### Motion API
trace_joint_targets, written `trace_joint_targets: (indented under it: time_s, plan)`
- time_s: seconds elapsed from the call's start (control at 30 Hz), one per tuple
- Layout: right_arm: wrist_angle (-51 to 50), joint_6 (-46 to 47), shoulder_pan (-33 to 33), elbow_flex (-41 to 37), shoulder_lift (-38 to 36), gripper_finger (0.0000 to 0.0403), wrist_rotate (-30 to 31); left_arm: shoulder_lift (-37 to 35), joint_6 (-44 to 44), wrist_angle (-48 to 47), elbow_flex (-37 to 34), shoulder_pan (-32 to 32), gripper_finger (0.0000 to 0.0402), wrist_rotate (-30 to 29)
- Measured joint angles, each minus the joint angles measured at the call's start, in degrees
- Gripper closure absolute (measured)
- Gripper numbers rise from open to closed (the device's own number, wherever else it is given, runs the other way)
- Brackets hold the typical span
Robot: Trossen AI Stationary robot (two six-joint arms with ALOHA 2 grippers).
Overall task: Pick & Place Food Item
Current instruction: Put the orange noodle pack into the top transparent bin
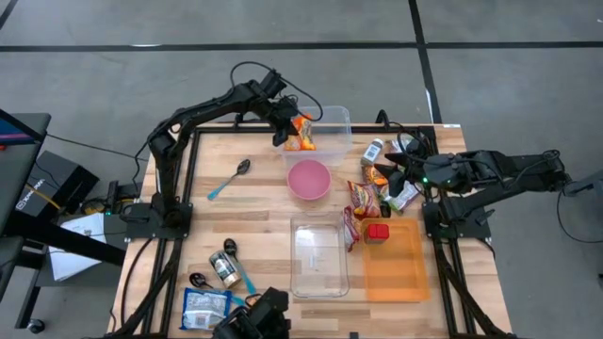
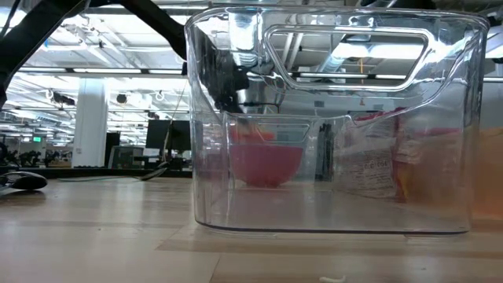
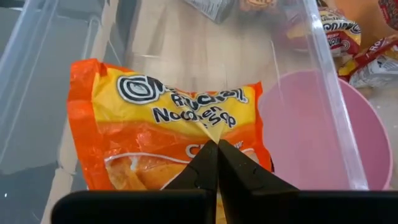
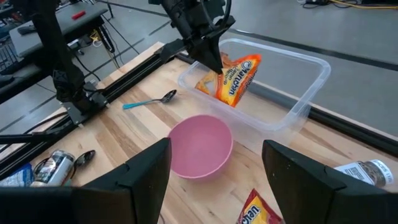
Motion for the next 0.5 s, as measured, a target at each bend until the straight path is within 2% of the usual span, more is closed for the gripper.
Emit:
trace_joint_targets:
  time_s: [0.4, 0.5]
  plan:
    - [0.08, 0.0, 0.02, 0.0, 0.0, 0.0158, -0.02, 0.0, 0.06, 0.22, -0.38, 0.0, 0.0397, -0.22]
    - [0.09, 0.0, 0.02, 0.0, 0.0, 0.0158, -0.1, -0.02, 0.1, 0.44, -0.38, 0.0, 0.0385, -2.11]
